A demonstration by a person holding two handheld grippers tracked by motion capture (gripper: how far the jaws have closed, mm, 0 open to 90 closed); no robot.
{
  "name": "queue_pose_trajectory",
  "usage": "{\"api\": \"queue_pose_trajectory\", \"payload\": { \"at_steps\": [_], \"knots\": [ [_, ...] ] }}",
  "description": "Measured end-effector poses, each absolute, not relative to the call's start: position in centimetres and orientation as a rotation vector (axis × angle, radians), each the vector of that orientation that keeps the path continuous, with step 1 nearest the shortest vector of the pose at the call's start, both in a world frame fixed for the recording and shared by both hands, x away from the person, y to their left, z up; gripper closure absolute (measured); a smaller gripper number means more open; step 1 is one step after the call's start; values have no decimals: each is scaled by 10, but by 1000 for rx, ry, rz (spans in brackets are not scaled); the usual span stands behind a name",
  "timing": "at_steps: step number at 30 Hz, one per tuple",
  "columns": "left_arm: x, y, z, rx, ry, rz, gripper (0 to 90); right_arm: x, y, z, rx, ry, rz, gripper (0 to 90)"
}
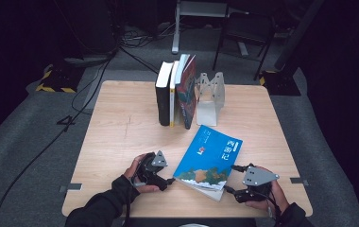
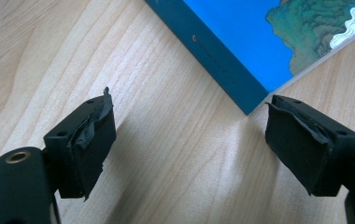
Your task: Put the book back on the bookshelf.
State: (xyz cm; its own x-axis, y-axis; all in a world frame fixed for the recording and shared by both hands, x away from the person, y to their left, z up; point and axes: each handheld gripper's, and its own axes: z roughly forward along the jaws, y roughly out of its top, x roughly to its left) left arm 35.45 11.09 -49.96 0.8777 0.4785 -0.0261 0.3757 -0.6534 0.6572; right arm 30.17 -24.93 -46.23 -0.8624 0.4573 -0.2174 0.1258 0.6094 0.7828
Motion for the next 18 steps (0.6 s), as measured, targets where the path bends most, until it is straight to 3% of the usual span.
{"api": "queue_pose_trajectory", "payload": {
  "at_steps": [18],
  "knots": [
    [381,121,-502,2318,676,232,156,315,-232,-456,383,2433,1134,284]
  ]
}}
